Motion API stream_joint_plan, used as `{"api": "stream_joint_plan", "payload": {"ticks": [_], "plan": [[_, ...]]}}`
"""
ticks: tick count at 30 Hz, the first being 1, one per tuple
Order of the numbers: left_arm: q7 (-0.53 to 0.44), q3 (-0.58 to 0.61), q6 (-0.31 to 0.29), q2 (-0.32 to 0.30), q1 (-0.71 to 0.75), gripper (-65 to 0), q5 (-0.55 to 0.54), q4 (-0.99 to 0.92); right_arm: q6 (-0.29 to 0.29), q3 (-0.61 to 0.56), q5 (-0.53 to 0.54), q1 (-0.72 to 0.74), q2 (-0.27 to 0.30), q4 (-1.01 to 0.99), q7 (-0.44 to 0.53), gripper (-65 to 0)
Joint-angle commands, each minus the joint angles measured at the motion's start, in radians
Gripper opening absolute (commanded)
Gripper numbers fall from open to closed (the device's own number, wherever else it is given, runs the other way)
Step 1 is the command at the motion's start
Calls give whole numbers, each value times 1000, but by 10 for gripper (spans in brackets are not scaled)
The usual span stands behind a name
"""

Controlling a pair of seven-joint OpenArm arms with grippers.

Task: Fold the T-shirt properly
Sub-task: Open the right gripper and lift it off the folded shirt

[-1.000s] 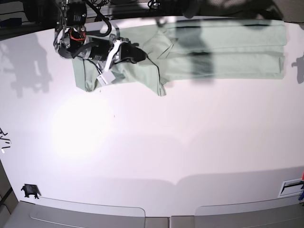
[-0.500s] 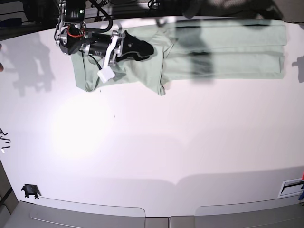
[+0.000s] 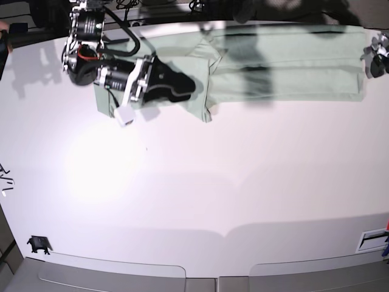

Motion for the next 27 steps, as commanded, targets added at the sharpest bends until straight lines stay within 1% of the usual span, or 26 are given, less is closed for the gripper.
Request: {"api": "stream_joint_plan", "payload": {"ticks": [1,6,8,10,13,15,17,22,24,27], "plan": [[-34,-10,-6,-7,9,-302,-19,15,6,22,-32,23,-1,18,61,-434],[-39,-10,-6,42,8,-302,-34,15,6,145,-353,79,-71,17,294,-440],[-47,-10,-6,55,8,-301,-32,13,6,188,-447,95,-96,17,345,-441],[-63,-10,-7,61,6,-302,-32,-1,6,218,-510,103,-107,17,369,-440],[-82,-9,-7,62,-8,-302,-32,-56,-23,233,-555,104,-109,17,377,-441],[-83,-9,-10,61,-28,-302,-33,-113,-29,232,-574,104,-109,17,376,-440],[-79,-9,-39,61,-48,-302,-42,-173,-31,232,-576,105,-109,17,376,-441],[8,-9,-112,62,-74,-302,-183,-269,-31,232,-577,105,-109,17,377,-441],[31,-9,-114,62,-76,-302,-198,-273,-31,232,-577,105,-109,17,380,-440],[30,-9,-114,62,-78,-307,-198,-273,-31,232,-594,105,-109,17,394,-440]]}}
